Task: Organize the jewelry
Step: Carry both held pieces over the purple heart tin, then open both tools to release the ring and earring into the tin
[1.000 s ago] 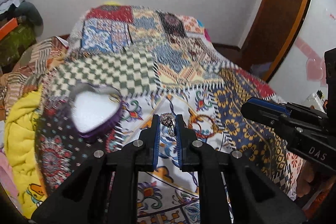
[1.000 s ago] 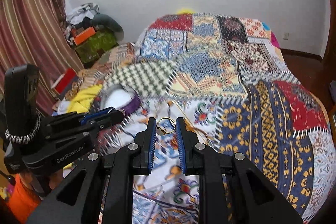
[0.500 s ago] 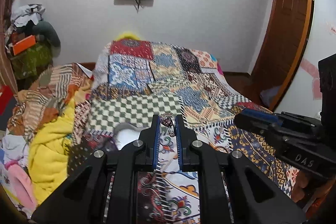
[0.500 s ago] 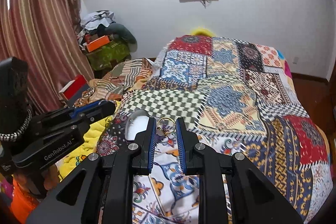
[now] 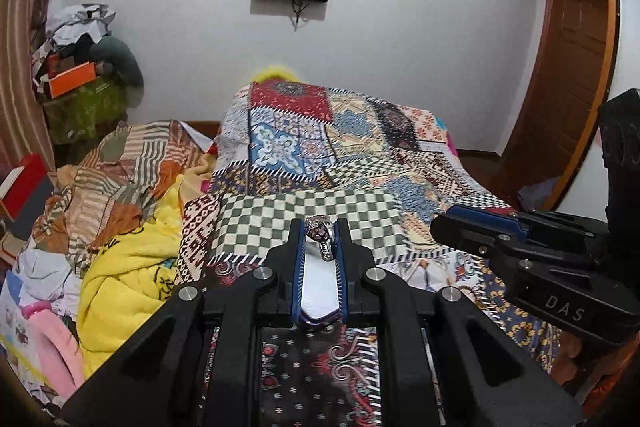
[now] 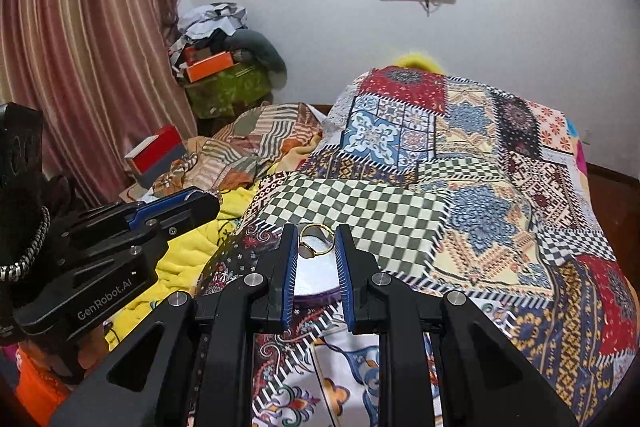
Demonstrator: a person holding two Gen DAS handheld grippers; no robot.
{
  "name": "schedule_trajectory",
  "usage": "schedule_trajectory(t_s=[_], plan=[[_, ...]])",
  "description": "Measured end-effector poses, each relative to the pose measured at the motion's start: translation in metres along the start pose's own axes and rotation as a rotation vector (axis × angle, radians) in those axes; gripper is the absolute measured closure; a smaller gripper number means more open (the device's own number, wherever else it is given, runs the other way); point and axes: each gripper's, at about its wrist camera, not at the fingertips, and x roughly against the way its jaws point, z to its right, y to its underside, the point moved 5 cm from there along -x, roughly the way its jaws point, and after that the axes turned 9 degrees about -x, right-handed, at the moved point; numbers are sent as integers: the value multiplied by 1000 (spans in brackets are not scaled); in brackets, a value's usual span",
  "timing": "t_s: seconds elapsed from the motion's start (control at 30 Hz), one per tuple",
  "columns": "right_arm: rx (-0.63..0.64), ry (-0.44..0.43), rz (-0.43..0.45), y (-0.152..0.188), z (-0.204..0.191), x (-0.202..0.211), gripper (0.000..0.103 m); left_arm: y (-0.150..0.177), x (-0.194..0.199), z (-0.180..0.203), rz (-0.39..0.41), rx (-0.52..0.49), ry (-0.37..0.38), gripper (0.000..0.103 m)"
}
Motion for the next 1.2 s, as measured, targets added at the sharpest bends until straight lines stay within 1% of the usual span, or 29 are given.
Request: schedule_trajectory(t_s=[0.23, 0.63, 0.9, 1.2], plan=[[23, -11, -50, 4, -4, -32, 86, 16, -26, -10, -52, 25, 11, 90], [4, -16, -148, 16, 7, -82, 86, 44, -72, -2, -151, 16, 54, 90], [-3, -20, -199, 23, 16, -95, 86, 55, -90, -3, -190, 29, 65, 90], [-37, -27, -259, 25, 22, -99, 85, 55, -91, -2, -187, 32, 68, 90]])
